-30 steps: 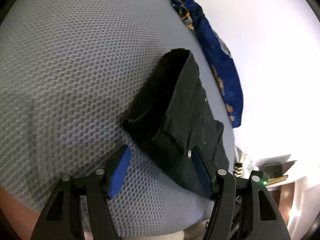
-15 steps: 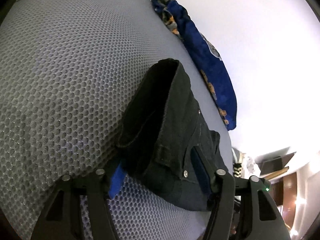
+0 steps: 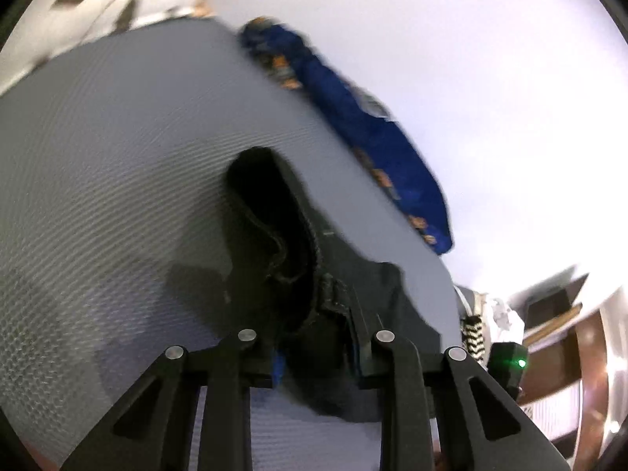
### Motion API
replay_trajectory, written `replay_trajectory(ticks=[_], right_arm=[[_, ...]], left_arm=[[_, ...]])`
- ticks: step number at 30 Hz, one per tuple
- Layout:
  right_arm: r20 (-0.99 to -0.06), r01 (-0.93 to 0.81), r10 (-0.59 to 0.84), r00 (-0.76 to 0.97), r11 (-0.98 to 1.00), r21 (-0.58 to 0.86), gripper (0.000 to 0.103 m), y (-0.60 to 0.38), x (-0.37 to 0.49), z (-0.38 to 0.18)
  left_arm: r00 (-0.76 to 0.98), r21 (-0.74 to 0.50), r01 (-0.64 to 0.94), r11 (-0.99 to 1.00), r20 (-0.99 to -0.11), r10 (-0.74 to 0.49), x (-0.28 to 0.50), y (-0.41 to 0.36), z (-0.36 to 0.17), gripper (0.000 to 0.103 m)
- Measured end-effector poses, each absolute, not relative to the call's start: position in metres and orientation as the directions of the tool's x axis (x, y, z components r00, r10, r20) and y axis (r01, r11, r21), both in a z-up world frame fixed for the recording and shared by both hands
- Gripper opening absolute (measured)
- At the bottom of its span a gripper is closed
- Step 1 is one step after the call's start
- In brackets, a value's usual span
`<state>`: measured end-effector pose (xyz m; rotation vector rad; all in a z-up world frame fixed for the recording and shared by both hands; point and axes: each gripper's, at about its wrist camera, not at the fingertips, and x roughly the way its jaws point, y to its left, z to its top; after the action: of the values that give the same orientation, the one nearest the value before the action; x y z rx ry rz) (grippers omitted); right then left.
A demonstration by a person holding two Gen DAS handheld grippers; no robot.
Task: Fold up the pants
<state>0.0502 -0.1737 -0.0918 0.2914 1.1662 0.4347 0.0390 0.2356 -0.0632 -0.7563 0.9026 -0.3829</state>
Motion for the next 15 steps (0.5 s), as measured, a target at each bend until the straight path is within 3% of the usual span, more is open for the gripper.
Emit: replay_trajectory(ticks=[9,15], right_arm=[[-0.754,-0.073,0.475,0.454,0.863,0.5,0.077,-0.26,0.052,-0.048],[-0.71,0.001,0.458,0.535,0.84,0.542,0.077,-0.323,0.048,-0.028]], left_arm=[[0.506,-0.654,0.273,0.706,-0.526,-0.683,0.053,0.115,0.014,0.024],[0.398,-0.583,0.405,0.704,-0.581,-0.71,0.054,0.015,0.017,0.024]])
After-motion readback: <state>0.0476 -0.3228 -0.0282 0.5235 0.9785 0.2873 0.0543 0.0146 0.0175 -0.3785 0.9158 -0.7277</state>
